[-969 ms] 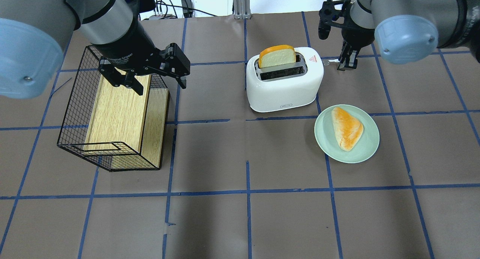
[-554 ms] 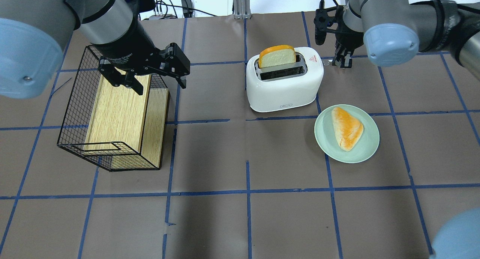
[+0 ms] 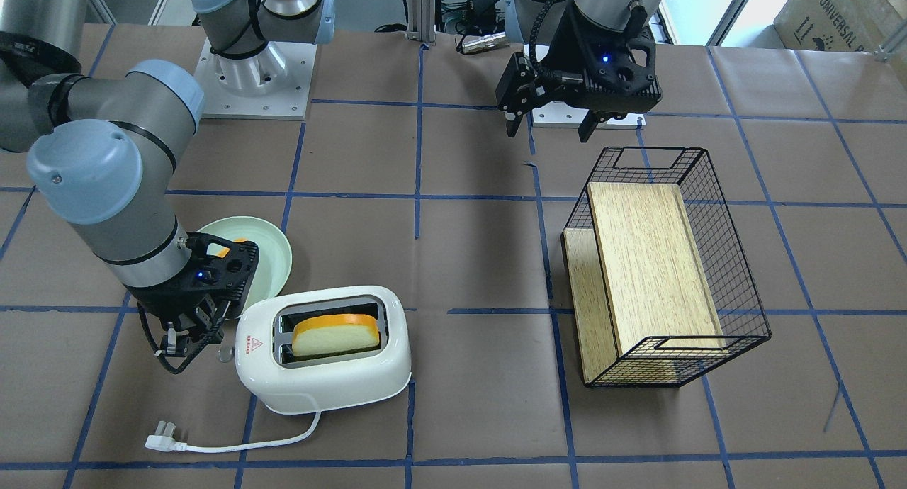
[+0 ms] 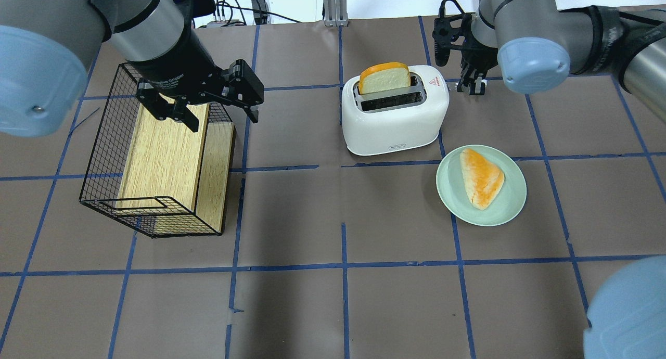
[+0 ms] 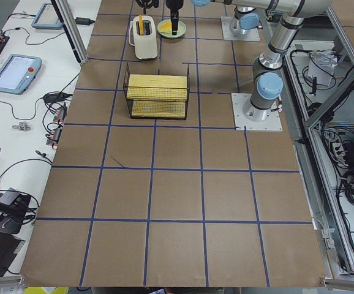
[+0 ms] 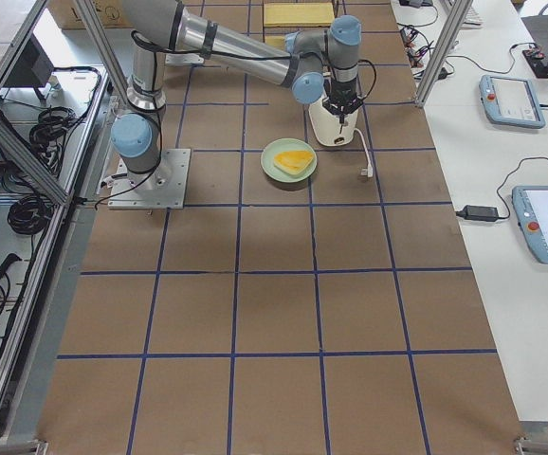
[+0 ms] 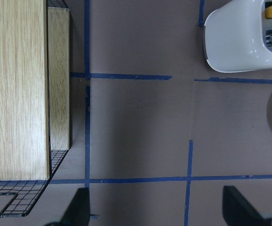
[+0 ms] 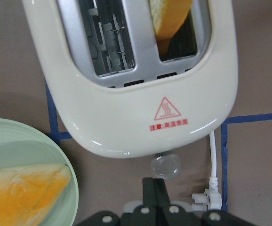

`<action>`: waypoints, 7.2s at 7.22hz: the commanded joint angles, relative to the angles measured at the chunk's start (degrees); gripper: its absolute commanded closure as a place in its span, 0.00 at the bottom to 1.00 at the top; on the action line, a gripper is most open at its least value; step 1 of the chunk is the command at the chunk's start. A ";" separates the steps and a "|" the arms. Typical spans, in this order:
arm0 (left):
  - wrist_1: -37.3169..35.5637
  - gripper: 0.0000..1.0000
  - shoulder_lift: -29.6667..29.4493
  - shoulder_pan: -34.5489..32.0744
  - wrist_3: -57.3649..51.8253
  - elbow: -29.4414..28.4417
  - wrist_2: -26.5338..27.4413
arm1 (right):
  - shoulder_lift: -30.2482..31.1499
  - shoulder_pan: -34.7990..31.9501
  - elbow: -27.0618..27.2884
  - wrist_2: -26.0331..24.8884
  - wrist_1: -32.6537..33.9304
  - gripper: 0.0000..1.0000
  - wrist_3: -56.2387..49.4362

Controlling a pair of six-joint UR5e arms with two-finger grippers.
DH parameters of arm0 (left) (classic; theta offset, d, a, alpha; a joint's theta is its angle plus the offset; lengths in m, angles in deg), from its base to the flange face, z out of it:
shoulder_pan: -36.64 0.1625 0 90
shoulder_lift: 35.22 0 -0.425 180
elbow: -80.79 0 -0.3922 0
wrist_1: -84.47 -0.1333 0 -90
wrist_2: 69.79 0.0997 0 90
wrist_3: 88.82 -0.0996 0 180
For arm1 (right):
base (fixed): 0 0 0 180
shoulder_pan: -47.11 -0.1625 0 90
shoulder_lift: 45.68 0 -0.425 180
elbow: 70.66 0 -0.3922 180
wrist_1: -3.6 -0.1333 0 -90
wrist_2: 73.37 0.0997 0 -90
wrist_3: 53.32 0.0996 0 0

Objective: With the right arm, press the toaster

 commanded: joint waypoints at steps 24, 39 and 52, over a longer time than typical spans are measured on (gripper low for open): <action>0.00 0.00 -0.03 0.00 0.00 0.00 0.00 | -6.02 1.08 0.71 1.56 3.42 0.93 -3.39; 0.00 0.00 -0.03 0.00 0.00 0.00 0.00 | 24.28 0.29 2.73 -3.97 -29.07 0.00 64.50; 0.00 0.00 -0.03 0.00 0.00 0.00 0.00 | 25.01 -1.38 2.83 -2.84 -32.88 0.00 83.71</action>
